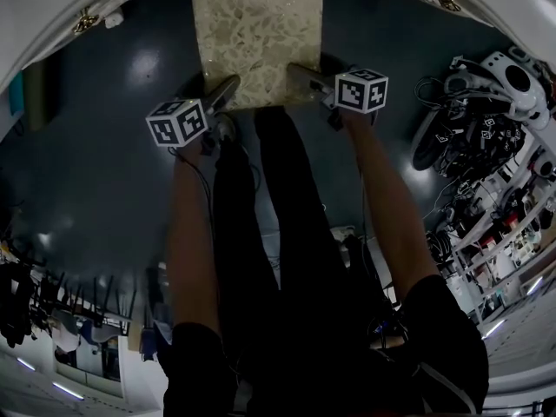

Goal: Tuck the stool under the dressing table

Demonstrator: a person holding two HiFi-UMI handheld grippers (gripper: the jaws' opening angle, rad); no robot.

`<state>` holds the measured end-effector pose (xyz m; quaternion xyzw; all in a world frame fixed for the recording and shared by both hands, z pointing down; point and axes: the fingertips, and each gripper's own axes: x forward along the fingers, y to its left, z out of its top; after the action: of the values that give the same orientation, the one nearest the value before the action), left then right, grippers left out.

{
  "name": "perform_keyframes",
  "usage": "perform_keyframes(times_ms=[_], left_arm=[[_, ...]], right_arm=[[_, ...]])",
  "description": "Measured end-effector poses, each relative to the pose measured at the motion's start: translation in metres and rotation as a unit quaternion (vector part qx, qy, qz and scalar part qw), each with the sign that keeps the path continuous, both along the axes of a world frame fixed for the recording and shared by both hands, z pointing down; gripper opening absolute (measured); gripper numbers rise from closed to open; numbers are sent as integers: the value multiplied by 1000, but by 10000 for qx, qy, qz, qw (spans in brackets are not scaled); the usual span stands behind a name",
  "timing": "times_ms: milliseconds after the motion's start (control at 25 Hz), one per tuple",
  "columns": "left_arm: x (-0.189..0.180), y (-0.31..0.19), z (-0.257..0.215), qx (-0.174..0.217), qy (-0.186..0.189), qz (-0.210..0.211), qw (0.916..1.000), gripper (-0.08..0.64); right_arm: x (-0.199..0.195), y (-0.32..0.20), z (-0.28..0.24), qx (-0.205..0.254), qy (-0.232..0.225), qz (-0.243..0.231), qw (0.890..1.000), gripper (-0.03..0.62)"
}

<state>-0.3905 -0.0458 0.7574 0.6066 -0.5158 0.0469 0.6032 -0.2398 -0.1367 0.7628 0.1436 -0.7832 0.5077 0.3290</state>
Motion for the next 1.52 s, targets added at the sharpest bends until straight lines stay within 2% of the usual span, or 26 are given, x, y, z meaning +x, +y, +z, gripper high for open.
perform_keyframes(times_ms=[120,200,480,600,880,1040,1120,1280,1360,1440,1520], left_arm=[[4,4,4,-215,115,234,9994,364],[3,4,4,-197,127,260,9994,365],[-5,10,2,-254,126,134,9995,374],[-16,18,2,-308,82,-27,9995,374],[-30,38,-15,-194,74,-267,9994,374],[-29,51,-37,124,58,-153,9998,373],[-29,59,-47,263,56,-90,9996,368],[-33,75,-76,603,-3,-195,9980,288],[-36,86,-94,796,-93,-365,9961,226],[-39,98,-112,982,-365,-457,9934,157],[-40,109,-129,1125,-913,-456,9884,69]], right_arm=[[2,2,2,-53,92,-123,9999,391],[1,1,2,-60,77,-109,9999,391],[3,0,7,-130,146,188,9996,423],[3,-4,0,-175,14,505,9986,442],[15,-3,-15,214,46,777,9967,482],[26,-3,-30,576,185,1018,9930,482],[29,1,-38,721,242,1133,9906,460],[36,17,-60,1026,402,1373,9844,355],[38,32,-77,1202,431,1435,9814,329],[36,49,-95,1355,387,1446,9794,343],[35,66,-114,1527,345,1455,9769,326]])
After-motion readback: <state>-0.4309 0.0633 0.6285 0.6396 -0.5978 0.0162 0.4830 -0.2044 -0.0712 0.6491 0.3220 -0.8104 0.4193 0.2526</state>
